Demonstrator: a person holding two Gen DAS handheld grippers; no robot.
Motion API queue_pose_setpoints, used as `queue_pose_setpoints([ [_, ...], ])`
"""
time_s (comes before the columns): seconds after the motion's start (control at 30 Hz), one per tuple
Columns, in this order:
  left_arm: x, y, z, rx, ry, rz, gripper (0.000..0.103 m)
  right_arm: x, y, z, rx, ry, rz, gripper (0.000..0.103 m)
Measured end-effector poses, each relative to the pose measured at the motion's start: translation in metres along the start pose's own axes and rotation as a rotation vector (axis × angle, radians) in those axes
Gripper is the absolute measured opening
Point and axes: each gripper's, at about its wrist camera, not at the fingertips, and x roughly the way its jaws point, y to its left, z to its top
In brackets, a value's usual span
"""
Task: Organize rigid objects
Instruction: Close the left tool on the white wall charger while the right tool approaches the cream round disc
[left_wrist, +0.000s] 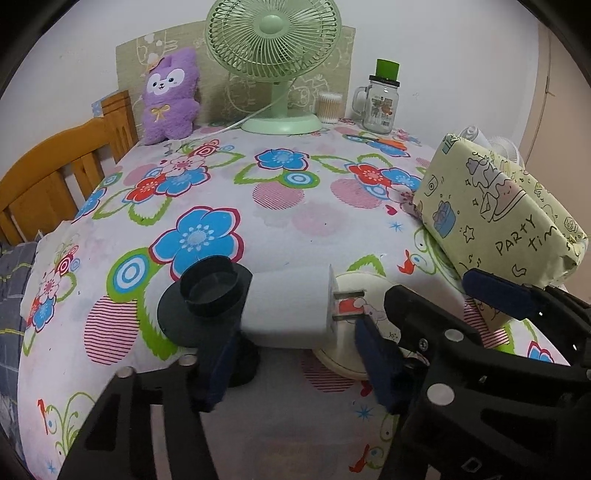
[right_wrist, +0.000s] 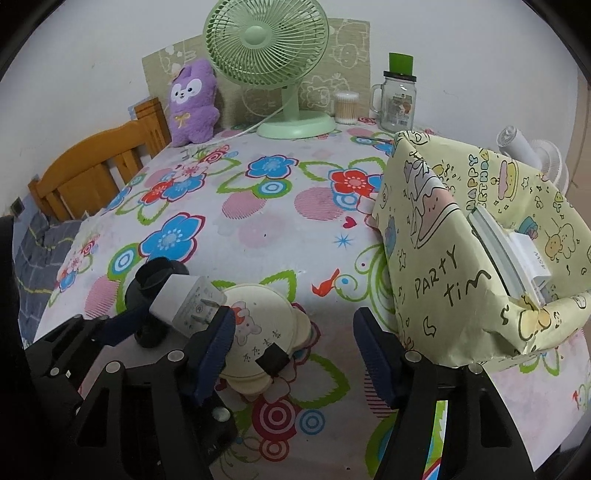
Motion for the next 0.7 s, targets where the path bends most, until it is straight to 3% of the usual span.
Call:
queue_pose_setpoints([
  [0.03,-0.001,0.001,0.0,-0.002,-0.004,0.0,0.052,0.0,0.0,0.0,0.004,0.001,0.0,0.07],
  [0.17,-0.002,0.003,-0.001,-0.035,-0.007,0.007,0.052,0.0,0.0,0.0,0.011,0.002,0.005,0.07],
  [0.6,-0.021,0.02,-0.023,-0.011,0.004,0.054,0.052,0.014,0.022,-0.008,-0.06,0.054,0.046,0.07],
  [0.7,-0.025,0.023,-0.028,-0.003,0.001,0.08,0.052,0.019,0.027,-0.009,-0.077,0.064,0.044,0.078],
])
